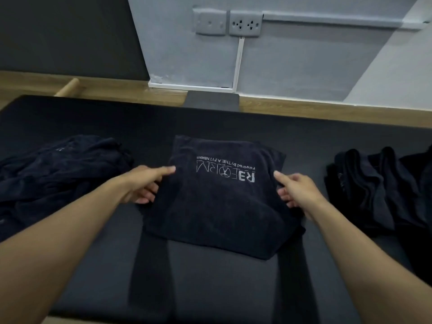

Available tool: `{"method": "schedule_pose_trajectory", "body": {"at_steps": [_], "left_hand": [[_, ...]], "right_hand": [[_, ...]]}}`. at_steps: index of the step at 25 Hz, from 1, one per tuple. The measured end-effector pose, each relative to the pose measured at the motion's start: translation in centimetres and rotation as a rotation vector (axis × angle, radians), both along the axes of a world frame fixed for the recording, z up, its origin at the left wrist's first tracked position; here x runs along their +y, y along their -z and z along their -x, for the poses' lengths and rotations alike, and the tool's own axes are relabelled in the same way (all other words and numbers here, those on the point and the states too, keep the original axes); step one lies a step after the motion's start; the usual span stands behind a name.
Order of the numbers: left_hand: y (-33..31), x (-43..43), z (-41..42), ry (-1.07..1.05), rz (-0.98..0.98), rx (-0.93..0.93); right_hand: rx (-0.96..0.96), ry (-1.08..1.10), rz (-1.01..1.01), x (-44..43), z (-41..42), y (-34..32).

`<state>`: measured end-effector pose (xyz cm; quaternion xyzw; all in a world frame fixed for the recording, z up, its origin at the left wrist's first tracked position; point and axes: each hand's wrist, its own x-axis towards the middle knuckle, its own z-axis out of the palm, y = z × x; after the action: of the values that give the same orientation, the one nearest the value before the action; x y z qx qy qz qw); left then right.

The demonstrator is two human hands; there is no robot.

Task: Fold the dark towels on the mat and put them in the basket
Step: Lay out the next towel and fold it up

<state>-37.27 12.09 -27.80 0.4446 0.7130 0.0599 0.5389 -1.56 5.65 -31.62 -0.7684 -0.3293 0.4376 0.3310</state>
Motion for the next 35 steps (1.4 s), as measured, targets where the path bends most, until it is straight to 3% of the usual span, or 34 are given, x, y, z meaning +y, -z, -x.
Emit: {"method": "schedule_pose_trajectory", "body": {"at_steps": [3,5,7,9,12,15,19,22,24,26,31,35], "left_hand": [[0.4,-3.9,1.5,0.285,0.081,0.046],[0.6,-5.8,2.0,0.341,0.055,0.019],[0.3,-6.9,2.4,0.420,0.048,0.057],[-0.8,-7.6,2.6,0.460,0.045,0.073],[-3.0,-8.5,2.7,0.199,0.036,-0.198],[-4.3,-8.6,2.2,-0.072,-0.127,-0.382],[-4.3,-8.6,1.7,-0.135,-0.232,-0.382],[-3.4,-9.2,2.2,-0.138,-0.141,-0.365],[-2.7,-9.5,2.6,-0.118,-0.054,-0.361],[-2.3,-9.5,3.2,-0.069,0.027,-0.358],[-2.6,-8.8,4.7,-0.041,0.145,-0.319],[-2.5,-7.3,3.6,-0.214,0.023,-0.311]], "right_hand": [[0.009,-0.193,0.186,-5.3,0.3,-1.6],[0.002,-0.304,0.243,-8.0,0.5,-2.4],[0.037,-0.334,0.183,-9.9,0.6,-3.0],[0.064,-0.238,-0.023,-11.1,0.6,-3.3],[0.055,-0.019,-0.302,-12.1,0.7,-4.0],[0.192,0.102,-0.395,-11.7,0.7,-4.9],[0.146,0.067,-0.277,-11.5,0.8,-4.5],[0.305,-0.140,-0.042,-13.3,0.7,-3.8],[0.253,-0.357,0.132,-14.6,0.6,-3.6],[0.222,-0.419,0.195,-14.8,0.5,-3.2],[0.464,-0.199,0.286,-15.3,1.5,-3.4],[0.659,0.118,0.063,-12.3,2.0,-5.2]]}}
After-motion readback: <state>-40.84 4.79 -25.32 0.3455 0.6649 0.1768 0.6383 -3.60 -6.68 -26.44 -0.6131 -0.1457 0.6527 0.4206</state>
